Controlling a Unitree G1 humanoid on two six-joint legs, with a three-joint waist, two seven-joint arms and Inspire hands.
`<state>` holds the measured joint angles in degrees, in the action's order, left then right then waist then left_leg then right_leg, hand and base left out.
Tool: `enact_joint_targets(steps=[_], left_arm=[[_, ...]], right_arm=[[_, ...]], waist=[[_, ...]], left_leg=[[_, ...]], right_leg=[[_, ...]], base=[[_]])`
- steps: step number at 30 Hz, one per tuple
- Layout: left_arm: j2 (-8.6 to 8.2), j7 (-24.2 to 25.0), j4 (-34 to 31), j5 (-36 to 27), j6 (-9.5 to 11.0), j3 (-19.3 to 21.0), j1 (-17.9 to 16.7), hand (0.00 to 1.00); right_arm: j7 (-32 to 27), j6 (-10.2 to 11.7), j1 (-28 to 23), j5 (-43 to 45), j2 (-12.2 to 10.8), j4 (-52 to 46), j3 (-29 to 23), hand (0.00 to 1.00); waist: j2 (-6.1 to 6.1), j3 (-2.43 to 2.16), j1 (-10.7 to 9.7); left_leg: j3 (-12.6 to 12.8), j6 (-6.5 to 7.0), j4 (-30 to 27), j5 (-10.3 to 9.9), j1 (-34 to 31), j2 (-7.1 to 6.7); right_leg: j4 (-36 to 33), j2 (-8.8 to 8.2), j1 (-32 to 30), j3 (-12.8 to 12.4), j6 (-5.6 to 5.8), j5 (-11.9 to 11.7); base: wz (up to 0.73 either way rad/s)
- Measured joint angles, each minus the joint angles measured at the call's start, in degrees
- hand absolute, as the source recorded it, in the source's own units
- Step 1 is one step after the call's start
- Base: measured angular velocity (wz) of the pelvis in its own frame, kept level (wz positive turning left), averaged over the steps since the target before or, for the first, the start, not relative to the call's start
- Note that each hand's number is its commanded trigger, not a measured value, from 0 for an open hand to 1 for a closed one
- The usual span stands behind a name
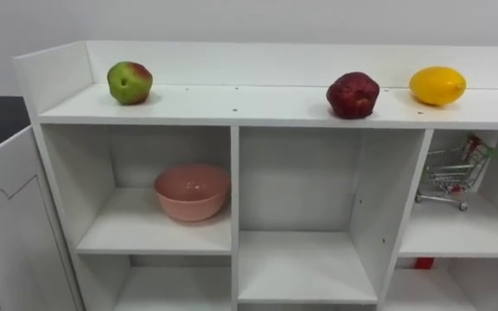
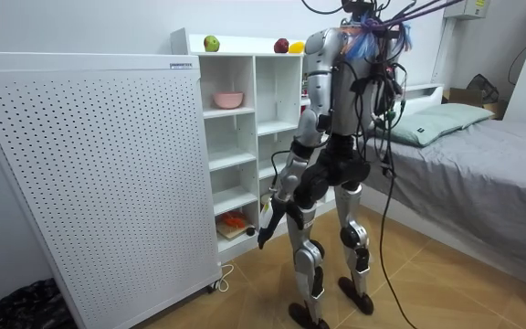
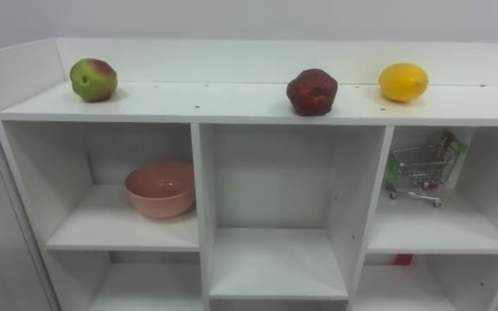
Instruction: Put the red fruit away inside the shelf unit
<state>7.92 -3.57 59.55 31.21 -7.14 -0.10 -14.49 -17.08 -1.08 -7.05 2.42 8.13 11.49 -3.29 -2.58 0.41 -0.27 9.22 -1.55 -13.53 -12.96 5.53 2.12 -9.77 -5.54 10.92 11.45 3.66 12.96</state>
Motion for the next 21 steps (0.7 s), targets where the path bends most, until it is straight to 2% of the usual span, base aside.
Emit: enact_joint_targets(steps=[3, 6, 9, 11, 13, 17, 21], left_arm=[[-0.12, -0.47, -0.03, -0.14, 0.44, 0.00, -0.51, 0.00], [-0.34, -0.34, -0.48, -0.11, 1.34, 0.00, -1.59, 0.00], [-0.21, -0.16, -0.45, -0.08, 2.37, -0.10, -1.96, 0.00], [-0.12, -0.17, -0.45, -0.05, 2.74, -0.14, -2.03, 0.00], [-0.07, -0.05, 0.10, -0.04, 3.57, -0.10, -1.88, 0.00], [-0.09, 0.08, 0.36, -0.02, 3.67, -0.12, -2.02, 0.00], [-0.18, 0.78, 0.78, -0.01, 3.68, -0.12, -2.01, 0.00]], right_arm=[[-2.38, 1.31, -0.03, 0.47, 0.02, -4.79, -0.03, 0.00], [-3.75, 1.67, -0.12, 0.30, 0.09, -10.63, -0.10, 0.00], [-5.61, 4.57, 0.09, 0.19, 0.62, -15.99, -0.08, 0.00], [-6.79, 6.50, 0.62, 0.30, 0.86, -17.22, -0.07, 0.00], [-7.96, 6.76, 1.36, 0.39, 0.91, -19.34, -0.09, 0.00], [-8.95, 8.25, 2.56, 0.25, 1.52, -21.91, -0.14, 0.00], [-9.80, 8.55, 6.12, 0.29, 1.93, -21.94, -0.40, 0.00]], waist=[[-0.05, -0.22, 0.02], [0.41, -0.96, 0.36], [1.03, -1.22, 0.42], [1.07, -1.18, 0.53], [1.05, -1.06, 0.63], [0.68, -0.86, 0.83], [0.42, -0.64, 0.78]], left_leg=[[0.00, -0.03, 0.26, -0.04, -0.04, 0.05], [0.55, -0.04, 0.56, -0.03, -0.41, 0.14], [0.90, -0.05, 0.56, -0.01, -0.17, 0.17], [0.91, -0.08, 0.85, 0.02, 0.02, 0.17], [0.96, -0.06, 0.87, 0.09, 0.05, 0.21], [0.95, -0.06, 0.91, 0.15, 0.01, 0.21], [0.92, -0.06, 0.90, 0.15, 0.00, 0.21]], right_leg=[[-0.05, 0.00, -0.25, 0.18, 0.02, -0.01], [-0.21, 0.02, -1.05, 0.03, 0.02, -0.02], [-0.23, 0.01, -0.87, -0.02, -0.01, -0.05], [-0.41, 0.01, -0.73, -0.09, -0.02, -0.06], [-0.88, -0.01, -0.96, -0.19, -0.02, -0.06], [-0.88, 0.00, -0.93, -0.14, -0.02, -0.06], [-0.88, 0.00, -0.95, -0.04, -0.02, -0.06]], base=[[-0.01], [-0.12], [-0.06], [0.00], [0.00], [0.00], [0.00]])
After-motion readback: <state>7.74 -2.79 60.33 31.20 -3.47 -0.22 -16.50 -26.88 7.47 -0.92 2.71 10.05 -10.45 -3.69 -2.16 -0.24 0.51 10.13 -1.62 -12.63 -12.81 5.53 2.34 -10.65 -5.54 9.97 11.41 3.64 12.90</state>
